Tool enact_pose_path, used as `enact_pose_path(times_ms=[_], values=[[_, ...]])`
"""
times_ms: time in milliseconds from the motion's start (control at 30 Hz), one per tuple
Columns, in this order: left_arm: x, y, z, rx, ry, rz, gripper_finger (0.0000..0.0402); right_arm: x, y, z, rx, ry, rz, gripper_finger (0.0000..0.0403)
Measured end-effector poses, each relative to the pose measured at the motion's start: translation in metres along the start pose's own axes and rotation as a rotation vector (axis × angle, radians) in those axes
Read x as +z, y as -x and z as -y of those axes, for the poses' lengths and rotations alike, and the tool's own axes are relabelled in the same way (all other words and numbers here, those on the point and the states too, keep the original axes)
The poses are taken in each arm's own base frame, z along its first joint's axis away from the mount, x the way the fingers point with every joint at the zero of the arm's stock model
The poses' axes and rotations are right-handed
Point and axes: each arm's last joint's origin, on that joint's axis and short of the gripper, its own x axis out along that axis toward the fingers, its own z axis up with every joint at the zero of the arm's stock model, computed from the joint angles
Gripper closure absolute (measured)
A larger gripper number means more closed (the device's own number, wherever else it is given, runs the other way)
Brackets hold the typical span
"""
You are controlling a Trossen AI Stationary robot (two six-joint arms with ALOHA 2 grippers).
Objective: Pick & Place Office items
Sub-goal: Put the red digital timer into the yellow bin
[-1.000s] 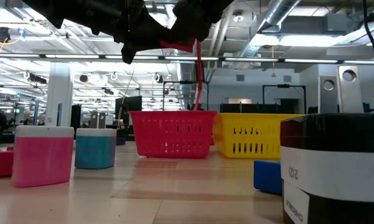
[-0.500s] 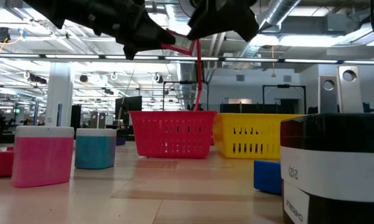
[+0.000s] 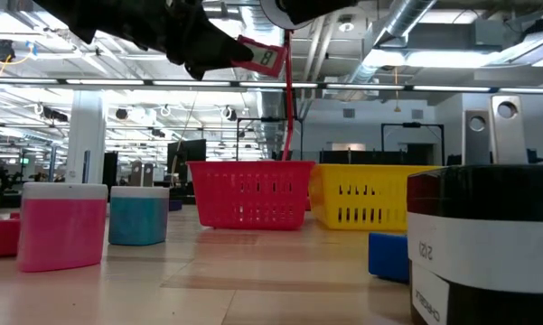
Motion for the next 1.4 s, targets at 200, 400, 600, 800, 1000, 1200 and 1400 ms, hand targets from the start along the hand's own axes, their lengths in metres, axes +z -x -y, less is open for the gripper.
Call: enact_pose_path(times_ms=[200, 400, 600, 800, 1000, 1200, 1400], values=[[0.000, 0.000, 0.000, -0.002, 0.061, 0.002, 0.0342, 0.003, -0.017, 0.012, -0.011, -0.066, 0.010, 0.0231], [0.000, 0.000, 0.000, -0.002, 0.096, -0.005, 0.0342, -0.005, -0.045, 0.007, 0.127, -0.044, -0.053, 0.0235], [-0.003, 0.000, 0.000, -0.002, 0.102, -0.024, 0.0341, -0.001, -0.052, 0.015, 0.149, -0.112, -0.029, 0.0237], [-0.002, 0.000, 0.000, -0.002, 0.102, -0.021, 0.0341, -0.002, -0.058, 0.026, 0.225, -0.198, -0.049, 0.0237], [-0.002, 0.000, 0.000, -0.002, 0.102, -0.022, 0.0341, -0.003, -0.060, 0.029, 0.222, -0.200, -0.060, 0.0253], [-0.002, 0.000, 0.000, -0.002, 0.106, -0.020, 0.0341, -0.004, -0.060, 0.029, 0.231, -0.189, -0.073, 0.0284], [-0.001, 0.000, 0.000, -0.003, 0.108, -0.012, 0.0341, -0.004, -0.064, 0.028, 0.231, -0.187, -0.064, 0.0297]])
